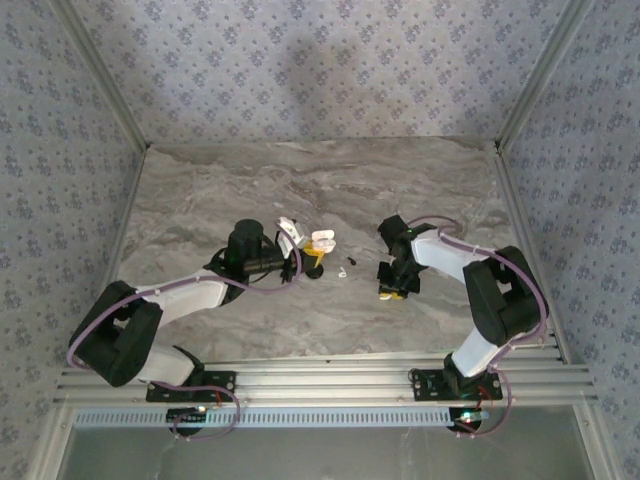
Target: Insert wireless bluetooth earbuds into charging case
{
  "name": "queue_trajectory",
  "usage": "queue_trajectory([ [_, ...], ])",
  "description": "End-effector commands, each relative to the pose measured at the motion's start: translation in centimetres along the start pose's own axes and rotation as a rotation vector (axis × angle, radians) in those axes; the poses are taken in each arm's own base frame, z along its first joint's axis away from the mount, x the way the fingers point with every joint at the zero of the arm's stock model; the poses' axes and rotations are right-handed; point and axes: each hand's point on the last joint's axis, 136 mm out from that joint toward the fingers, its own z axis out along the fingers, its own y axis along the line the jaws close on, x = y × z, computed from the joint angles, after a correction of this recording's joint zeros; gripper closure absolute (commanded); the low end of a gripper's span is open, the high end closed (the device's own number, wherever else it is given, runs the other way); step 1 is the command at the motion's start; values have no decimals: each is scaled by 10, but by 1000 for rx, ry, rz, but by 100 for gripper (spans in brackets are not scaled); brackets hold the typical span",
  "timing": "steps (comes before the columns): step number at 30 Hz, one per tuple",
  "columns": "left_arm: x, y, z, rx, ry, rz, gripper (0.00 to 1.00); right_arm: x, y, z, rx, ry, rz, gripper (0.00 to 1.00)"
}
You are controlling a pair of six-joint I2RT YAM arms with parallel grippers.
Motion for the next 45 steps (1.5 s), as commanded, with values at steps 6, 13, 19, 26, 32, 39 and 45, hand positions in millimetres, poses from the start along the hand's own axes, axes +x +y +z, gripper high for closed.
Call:
queue_trajectory([
  [6, 4, -6, 3, 50, -16, 12, 84, -24, 7, -54, 33, -248, -273, 80],
  [13, 7, -9, 15, 111, -13, 6, 84, -44, 38, -130, -11, -547, -575, 80],
  [19, 2, -17, 26, 169, -21, 15, 84, -46, 71, -186, -35, -749, -803, 81],
  [26, -3, -26, 29, 219, -31, 21, 84, -35, 107, -212, 59, -884, -1076, 81],
  [32, -9, -30, 28, 240, -53, 17, 84, -21, 128, -209, 87, -909, -1238, 81],
  [39, -16, -33, 27, 252, -70, 21, 84, -14, 140, -202, 82, -898, -1317, 81],
  [45, -21, -34, 26, 252, -84, 29, 84, -13, 139, -194, 105, -873, -1342, 81],
])
